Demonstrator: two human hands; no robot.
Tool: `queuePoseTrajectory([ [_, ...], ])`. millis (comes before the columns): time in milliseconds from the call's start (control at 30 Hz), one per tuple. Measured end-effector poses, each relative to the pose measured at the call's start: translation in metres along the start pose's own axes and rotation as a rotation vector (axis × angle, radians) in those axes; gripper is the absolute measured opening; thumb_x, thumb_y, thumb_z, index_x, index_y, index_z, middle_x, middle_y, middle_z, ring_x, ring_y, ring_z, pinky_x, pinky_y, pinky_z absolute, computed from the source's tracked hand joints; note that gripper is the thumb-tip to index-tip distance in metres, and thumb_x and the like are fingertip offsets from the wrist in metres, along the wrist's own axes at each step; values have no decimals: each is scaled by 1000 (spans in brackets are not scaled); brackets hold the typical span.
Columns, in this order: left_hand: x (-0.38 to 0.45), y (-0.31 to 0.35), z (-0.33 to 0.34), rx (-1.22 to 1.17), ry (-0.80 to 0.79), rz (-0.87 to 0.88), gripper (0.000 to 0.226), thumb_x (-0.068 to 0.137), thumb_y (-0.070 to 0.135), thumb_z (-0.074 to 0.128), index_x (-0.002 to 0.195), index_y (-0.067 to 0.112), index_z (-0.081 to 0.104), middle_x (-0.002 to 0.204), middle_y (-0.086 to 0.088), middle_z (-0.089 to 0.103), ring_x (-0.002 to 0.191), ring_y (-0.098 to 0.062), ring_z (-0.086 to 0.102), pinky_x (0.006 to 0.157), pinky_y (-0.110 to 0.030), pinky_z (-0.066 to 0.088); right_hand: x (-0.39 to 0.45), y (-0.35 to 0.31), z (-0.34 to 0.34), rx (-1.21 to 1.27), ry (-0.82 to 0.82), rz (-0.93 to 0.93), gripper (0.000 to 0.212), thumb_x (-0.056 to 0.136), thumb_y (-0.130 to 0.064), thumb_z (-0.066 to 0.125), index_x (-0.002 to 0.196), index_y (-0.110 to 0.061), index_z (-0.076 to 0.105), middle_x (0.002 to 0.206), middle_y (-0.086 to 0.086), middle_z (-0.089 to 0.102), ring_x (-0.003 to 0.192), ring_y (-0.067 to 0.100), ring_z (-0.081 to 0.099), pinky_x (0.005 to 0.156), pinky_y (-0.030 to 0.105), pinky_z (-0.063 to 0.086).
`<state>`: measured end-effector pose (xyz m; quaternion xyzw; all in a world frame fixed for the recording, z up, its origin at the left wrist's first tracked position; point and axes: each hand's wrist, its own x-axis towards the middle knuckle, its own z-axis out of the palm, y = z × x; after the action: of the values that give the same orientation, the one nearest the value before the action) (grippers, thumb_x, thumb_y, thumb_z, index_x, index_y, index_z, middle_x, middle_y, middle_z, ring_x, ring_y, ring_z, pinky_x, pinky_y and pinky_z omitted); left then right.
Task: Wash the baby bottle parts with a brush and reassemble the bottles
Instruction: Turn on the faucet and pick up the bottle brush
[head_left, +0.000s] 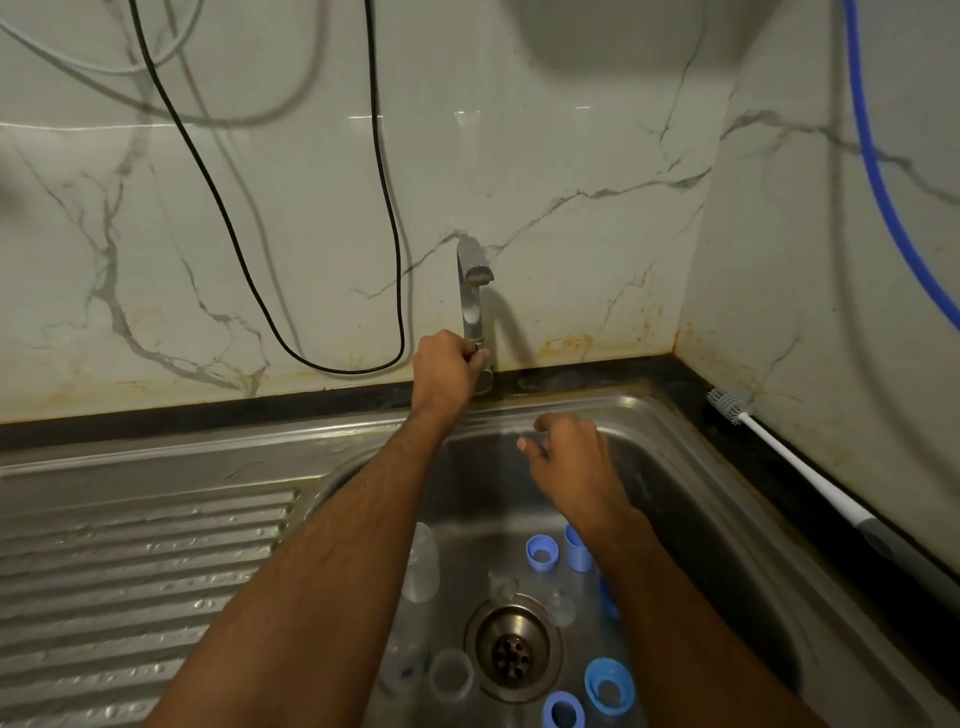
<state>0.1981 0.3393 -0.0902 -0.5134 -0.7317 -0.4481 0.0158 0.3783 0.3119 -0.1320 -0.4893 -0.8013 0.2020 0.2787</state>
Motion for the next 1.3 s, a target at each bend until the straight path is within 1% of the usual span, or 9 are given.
queuePoseTrajectory([
  [100,1,-1,-1,-9,-6,2,21,94,25,70,78,12,76,64,2,66,64,-8,65,73,-29,59,1,1,0,5,1,-1,31,102,-28,59,128,-10,61,95,3,63,88,11,57,78,19,40],
  [267,0,-4,0,-42,3,-7,23,94,25,70,77,10,77,65,-1,69,64,-12,67,71,-30,59,1,2,1,6,4,-10,30,102,-28,60,127,-10,62,105,6,67,87,9,53,78,18,39],
  [433,-1,-7,0,-87,24,-25,26,93,25,71,72,11,76,58,2,66,60,-12,67,66,-28,57,1,2,1,2,5,-5,26,102,-28,59,121,-11,63,90,-1,59,83,8,55,71,15,36],
  [567,-2,-6,0,-110,14,-39,25,93,24,71,72,11,76,58,5,65,59,-8,65,64,-23,53,2,3,3,-10,-3,3,22,102,-28,59,117,-13,64,94,-2,59,83,9,54,71,17,37],
  [700,-4,-3,-2,-107,25,-47,35,93,23,71,58,22,64,54,6,60,53,-5,59,58,-18,46,2,3,2,-6,-4,5,22,102,-28,58,117,-13,64,94,-1,61,83,9,55,70,17,37],
  [833,-6,-3,-2,-124,26,-51,34,93,22,71,60,22,65,57,3,63,57,-9,64,60,-16,48,2,3,2,-17,-8,-13,21,103,-28,57,117,-13,63,92,-1,60,81,8,54,61,11,31],
  [967,-7,-3,-2,-141,28,-51,29,94,22,70,65,18,69,60,2,65,61,-9,67,60,-15,48,3,5,3,-19,-15,-13,20,102,-29,58,112,-13,64,88,0,59,80,9,55,68,18,37],
  [1200,-8,-3,-3,-145,35,-61,31,93,23,70,63,22,66,62,1,67,64,-10,69,60,-13,49,4,7,5,-11,-20,-15,15,102,-29,58,107,-15,63,91,1,60,80,9,56,74,20,46],
  [1300,-7,-3,-2,-134,36,-66,31,93,24,70,62,21,66,61,0,67,63,-12,69,61,-16,51,5,8,6,-12,-27,-9,15,102,-29,58,107,-15,63,91,0,60,80,9,55,67,17,38],
])
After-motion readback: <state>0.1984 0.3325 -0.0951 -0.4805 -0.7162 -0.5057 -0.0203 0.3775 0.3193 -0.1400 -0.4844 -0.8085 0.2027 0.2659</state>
